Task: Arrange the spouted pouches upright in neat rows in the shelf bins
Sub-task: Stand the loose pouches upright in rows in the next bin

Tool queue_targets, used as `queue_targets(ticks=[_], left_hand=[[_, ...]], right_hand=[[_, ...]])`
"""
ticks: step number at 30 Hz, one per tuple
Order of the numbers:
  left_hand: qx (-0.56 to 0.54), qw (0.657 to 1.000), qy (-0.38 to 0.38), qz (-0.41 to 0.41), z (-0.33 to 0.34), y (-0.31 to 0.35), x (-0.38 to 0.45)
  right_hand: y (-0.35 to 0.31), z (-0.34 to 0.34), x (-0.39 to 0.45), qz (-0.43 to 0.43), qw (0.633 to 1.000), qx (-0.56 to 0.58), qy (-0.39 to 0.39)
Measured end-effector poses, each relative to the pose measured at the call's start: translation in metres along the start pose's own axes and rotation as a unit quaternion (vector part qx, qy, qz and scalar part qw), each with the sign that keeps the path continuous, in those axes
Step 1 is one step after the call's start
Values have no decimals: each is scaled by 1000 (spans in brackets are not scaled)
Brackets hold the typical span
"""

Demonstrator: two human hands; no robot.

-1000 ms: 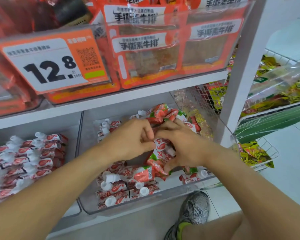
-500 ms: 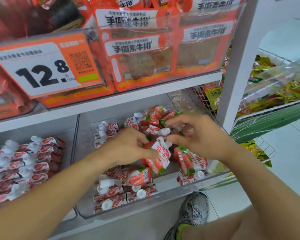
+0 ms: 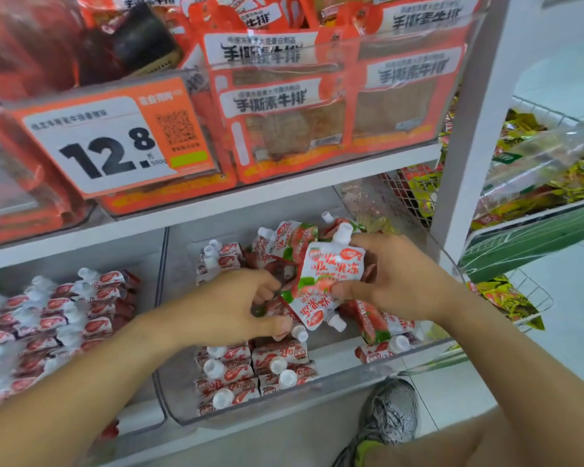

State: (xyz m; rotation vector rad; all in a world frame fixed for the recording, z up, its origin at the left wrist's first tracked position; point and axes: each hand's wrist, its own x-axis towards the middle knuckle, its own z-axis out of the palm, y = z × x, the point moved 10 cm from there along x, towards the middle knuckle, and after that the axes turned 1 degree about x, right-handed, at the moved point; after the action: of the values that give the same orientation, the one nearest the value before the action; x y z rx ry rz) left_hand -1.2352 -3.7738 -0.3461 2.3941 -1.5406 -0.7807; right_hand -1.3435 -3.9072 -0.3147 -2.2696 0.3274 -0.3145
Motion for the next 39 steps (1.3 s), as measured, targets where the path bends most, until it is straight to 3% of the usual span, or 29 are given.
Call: queue_targets(ticks=[2,6,13,20,25,31,39], left_hand=[[79,996,-6,28,10,7,4],[126,991,-33,41,25,15,17],[99,993,-39,52,35,14,38],[133,990,-36,-15,47,7,49],[101,994,-16,24,39,26,49],[13,984,-176,-3,27,-1,24],[61,976,-207,32,35,9,16]], right_hand=[[-5,-8,1,-5,999,-7,42],[-9,-18,4,-6,994,-22,107],[-12,-19,2,-6,992,-38,120],[-5,-14,6,-4,994,-10,111],[-8,-14,5,-9,994,-5,110],[-17,-16,0,-39,993,15,113],[-30,19,14,-63,996,-30,52]])
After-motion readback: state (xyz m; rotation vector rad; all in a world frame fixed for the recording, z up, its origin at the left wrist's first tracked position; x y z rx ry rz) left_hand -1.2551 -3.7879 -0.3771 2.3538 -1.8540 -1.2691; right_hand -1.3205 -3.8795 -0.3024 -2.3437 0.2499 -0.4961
